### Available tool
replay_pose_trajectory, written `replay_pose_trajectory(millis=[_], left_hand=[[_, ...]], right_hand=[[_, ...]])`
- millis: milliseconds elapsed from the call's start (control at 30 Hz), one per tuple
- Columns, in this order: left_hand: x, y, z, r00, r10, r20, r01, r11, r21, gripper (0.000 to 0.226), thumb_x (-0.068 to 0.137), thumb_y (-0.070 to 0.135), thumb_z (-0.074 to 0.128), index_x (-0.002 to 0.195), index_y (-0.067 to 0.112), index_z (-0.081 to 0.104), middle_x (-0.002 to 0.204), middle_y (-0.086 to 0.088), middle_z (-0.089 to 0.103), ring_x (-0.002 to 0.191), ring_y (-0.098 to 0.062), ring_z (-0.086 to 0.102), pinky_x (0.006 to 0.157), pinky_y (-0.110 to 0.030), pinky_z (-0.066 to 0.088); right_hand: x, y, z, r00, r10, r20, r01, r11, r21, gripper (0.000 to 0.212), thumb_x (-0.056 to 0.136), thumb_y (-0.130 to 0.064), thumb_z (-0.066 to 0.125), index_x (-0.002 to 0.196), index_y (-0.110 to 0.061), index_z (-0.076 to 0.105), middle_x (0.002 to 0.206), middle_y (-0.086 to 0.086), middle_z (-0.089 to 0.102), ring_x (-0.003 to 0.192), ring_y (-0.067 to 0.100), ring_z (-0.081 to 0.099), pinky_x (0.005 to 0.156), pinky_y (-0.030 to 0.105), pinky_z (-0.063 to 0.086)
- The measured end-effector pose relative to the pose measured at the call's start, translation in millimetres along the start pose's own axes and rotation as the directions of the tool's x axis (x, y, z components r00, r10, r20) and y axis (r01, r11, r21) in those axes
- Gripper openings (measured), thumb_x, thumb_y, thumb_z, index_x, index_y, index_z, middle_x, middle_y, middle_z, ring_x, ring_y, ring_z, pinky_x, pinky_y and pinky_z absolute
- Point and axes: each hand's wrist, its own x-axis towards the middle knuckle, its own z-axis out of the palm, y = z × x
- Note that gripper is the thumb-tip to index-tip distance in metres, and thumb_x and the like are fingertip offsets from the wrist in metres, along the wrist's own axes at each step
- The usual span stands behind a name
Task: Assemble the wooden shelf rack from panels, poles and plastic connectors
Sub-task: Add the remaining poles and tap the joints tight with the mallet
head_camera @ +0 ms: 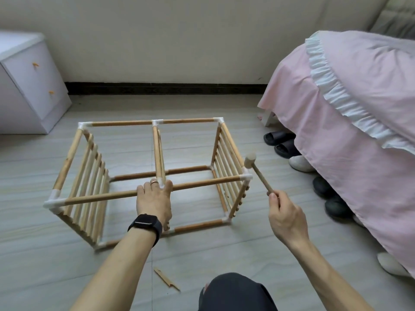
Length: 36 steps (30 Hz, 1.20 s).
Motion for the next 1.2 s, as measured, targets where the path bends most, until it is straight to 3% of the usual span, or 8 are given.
replay_pose_trajectory(millis=[133, 267, 433, 567, 800, 933, 1067, 1200], left_hand=[[0, 0, 0, 1.000, -0.008, -0.009, 0.008, 1.000, -0.006, 0.046, 0.096, 0.024, 0.049, 0.137, 0.027, 0.029, 0.128, -0.010, 0.047, 0.116, -0.027, 0.046, 0.103, -0.042, 0.036], [0, -1, 2, 1.000, 0.004, -0.009, -0.005, 1.000, -0.003, 0.047, 0.094, 0.023, 0.050, 0.136, 0.028, 0.029, 0.126, -0.010, 0.047, 0.115, -0.027, 0.046, 0.102, -0.042, 0.036], [-1, -7, -2, 0.997, 0.062, 0.040, -0.061, 0.997, -0.037, 0.057, 0.090, 0.027, 0.059, 0.137, 0.029, 0.027, 0.130, -0.011, 0.046, 0.118, -0.028, 0.045, 0.105, -0.042, 0.035], [9, -45, -24, 0.958, 0.172, 0.231, -0.126, 0.971, -0.202, 0.070, 0.098, 0.032, 0.052, 0.155, 0.042, 0.012, 0.152, -0.010, 0.038, 0.137, -0.032, 0.037, 0.111, -0.047, 0.035], [0, -180, -53, 0.968, -0.101, 0.230, 0.136, 0.981, -0.141, 0.077, 0.094, 0.052, 0.059, 0.157, 0.038, 0.017, 0.161, -0.007, 0.028, 0.146, -0.030, 0.027, 0.114, -0.052, 0.033], [-34, -242, -14, 0.919, -0.237, 0.314, 0.382, 0.726, -0.572, 0.089, 0.092, 0.038, 0.068, 0.159, 0.024, 0.013, 0.155, -0.017, 0.032, 0.141, -0.038, 0.034, 0.112, -0.047, 0.037], [-53, -250, 39, 0.921, -0.269, 0.283, 0.388, 0.540, -0.747, 0.032, 0.103, 0.032, 0.053, 0.131, 0.018, 0.049, 0.131, -0.010, 0.061, 0.123, -0.029, 0.057, 0.097, -0.040, 0.048], [-53, -236, 66, 0.902, -0.374, 0.216, 0.375, 0.429, -0.822, 0.012, 0.108, 0.030, 0.039, 0.112, 0.025, 0.048, 0.098, -0.006, 0.066, 0.084, -0.019, 0.062, 0.062, -0.033, 0.046]], right_hand=[[0, -2, 4, 0.996, 0.026, 0.080, -0.015, 0.989, -0.146, 0.030, 0.107, -0.036, 0.032, 0.104, -0.022, 0.057, 0.078, -0.002, 0.056, 0.077, 0.031, 0.053, 0.066, 0.039, 0.036], [-7, -1, 3, 0.997, -0.007, -0.076, 0.010, 0.999, 0.037, 0.025, 0.107, -0.032, 0.036, 0.103, -0.021, 0.058, 0.076, -0.005, 0.061, 0.069, 0.024, 0.051, 0.063, 0.039, 0.035], [-5, 0, 2, 0.987, 0.069, 0.145, -0.057, 0.995, -0.087, 0.035, 0.107, -0.038, 0.032, 0.104, -0.023, 0.063, 0.085, 0.001, 0.067, 0.078, 0.027, 0.054, 0.070, 0.042, 0.041], [-14, -30, 13, 0.984, -0.087, 0.158, 0.073, 0.993, 0.087, 0.025, 0.106, -0.036, 0.038, 0.098, -0.029, 0.060, 0.071, -0.007, 0.065, 0.067, 0.010, 0.060, 0.058, 0.031, 0.044], [-42, -117, 70, 0.842, -0.408, 0.352, 0.301, 0.898, 0.322, 0.020, 0.108, -0.027, 0.043, 0.092, -0.026, 0.055, 0.067, 0.006, 0.059, 0.056, 0.014, 0.053, 0.048, 0.025, 0.043], [-49, -166, 101, 0.715, -0.538, 0.445, 0.396, 0.838, 0.376, 0.019, 0.109, -0.029, 0.041, 0.097, -0.028, 0.056, 0.063, -0.002, 0.052, 0.052, 0.007, 0.050, 0.047, 0.025, 0.039], [-51, -210, 126, 0.631, -0.601, 0.491, 0.502, 0.799, 0.332, 0.022, 0.109, -0.034, 0.039, 0.103, -0.025, 0.059, 0.071, -0.001, 0.061, 0.059, 0.013, 0.056, 0.053, 0.027, 0.042], [-57, -251, 139, 0.607, -0.700, 0.376, 0.545, 0.711, 0.445, 0.021, 0.108, -0.032, 0.041, 0.098, -0.026, 0.059, 0.060, -0.003, 0.056, 0.050, 0.011, 0.052, 0.045, 0.026, 0.037]])
